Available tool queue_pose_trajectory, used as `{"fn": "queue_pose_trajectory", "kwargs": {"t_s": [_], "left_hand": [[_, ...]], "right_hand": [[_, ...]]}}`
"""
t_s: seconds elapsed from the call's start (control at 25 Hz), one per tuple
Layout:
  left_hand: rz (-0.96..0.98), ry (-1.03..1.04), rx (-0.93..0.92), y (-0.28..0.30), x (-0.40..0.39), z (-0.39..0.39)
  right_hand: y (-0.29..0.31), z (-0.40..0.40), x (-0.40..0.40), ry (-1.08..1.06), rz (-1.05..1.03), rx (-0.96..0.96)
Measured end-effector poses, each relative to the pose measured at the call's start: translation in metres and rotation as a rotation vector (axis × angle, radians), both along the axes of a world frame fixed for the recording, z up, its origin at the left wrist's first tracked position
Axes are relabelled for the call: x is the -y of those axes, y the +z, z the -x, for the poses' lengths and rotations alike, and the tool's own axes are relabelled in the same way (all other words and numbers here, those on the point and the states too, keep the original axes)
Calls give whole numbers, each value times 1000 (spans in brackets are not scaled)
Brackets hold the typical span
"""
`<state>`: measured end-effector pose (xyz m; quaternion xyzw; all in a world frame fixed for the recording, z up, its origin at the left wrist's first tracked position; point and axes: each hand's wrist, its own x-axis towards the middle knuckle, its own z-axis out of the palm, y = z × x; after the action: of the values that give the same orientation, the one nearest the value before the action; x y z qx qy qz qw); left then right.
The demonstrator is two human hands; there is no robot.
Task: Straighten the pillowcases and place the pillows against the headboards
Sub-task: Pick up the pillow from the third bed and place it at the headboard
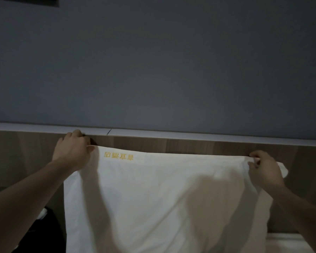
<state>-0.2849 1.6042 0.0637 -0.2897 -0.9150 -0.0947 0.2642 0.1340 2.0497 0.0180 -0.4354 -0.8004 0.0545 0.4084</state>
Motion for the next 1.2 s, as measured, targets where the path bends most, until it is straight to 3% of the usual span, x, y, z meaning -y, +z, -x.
{"fn": "queue_pose_trajectory", "kwargs": {"t_s": [0.12,0.28,0.48,0.68,0.8,0.88,1.0,1.2], "left_hand": [[-44,-16,-13,-3,0,-3],[-60,-7,-9,-5,0,-1],[-171,-28,-23,-5,1,3],[-152,47,35,-12,0,-1],[-329,-48,22,-23,0,-23],[-418,-153,-13,-48,7,-49],[-241,-291,-104,-96,24,-75],[-59,-284,48,-131,37,-61]], "right_hand": [[-5,-13,-5,-52,37,157],[-4,-10,-5,-86,57,207],[15,5,-14,-106,11,-80],[6,26,-2,-123,157,-285],[-8,33,32,23,91,-501],[-33,43,66,168,-42,-392],[-74,60,107,367,-182,-122],[-85,101,134,406,-153,122]]}}
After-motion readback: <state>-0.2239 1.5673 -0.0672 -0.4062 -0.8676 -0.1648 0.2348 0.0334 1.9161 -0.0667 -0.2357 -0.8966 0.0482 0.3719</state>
